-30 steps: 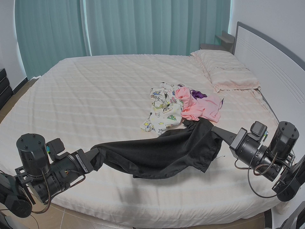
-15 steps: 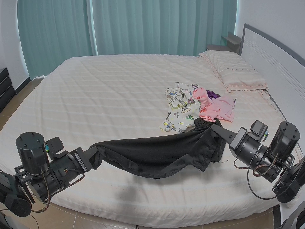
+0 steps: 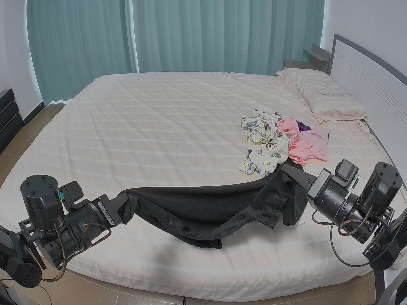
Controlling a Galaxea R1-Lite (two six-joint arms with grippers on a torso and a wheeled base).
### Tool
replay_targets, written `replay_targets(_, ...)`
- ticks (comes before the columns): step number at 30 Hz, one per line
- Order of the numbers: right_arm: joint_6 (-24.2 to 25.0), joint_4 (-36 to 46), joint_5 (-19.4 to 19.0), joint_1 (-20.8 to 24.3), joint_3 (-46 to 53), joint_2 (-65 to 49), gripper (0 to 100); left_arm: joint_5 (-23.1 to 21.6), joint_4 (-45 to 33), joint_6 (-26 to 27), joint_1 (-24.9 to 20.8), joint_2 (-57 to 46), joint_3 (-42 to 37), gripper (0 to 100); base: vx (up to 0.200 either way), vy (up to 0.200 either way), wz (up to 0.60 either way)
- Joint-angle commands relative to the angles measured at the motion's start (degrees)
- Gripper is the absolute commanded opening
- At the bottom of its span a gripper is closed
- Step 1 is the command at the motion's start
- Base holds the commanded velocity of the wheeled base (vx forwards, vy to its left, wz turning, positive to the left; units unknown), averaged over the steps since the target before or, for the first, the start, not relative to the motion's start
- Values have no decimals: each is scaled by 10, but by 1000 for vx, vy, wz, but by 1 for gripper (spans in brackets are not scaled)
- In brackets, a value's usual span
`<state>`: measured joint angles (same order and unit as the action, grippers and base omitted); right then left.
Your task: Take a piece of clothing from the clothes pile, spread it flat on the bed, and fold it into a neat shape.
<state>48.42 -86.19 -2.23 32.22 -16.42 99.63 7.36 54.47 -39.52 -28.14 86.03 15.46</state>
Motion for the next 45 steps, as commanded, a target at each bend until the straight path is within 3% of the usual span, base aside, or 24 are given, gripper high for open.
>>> replay_targets(1,0,0,0,0,0,-1,0,0,0,0,2,1,0,0,0,200,0)
replay_targets(38,-4,0,14,7,-4,-8,0,1,2,0,19,2,7,0,0,200,0)
replay_targets(45,-9,0,14,4,0,-6,0,0,2,-3,19,6,7,0,0,0,0)
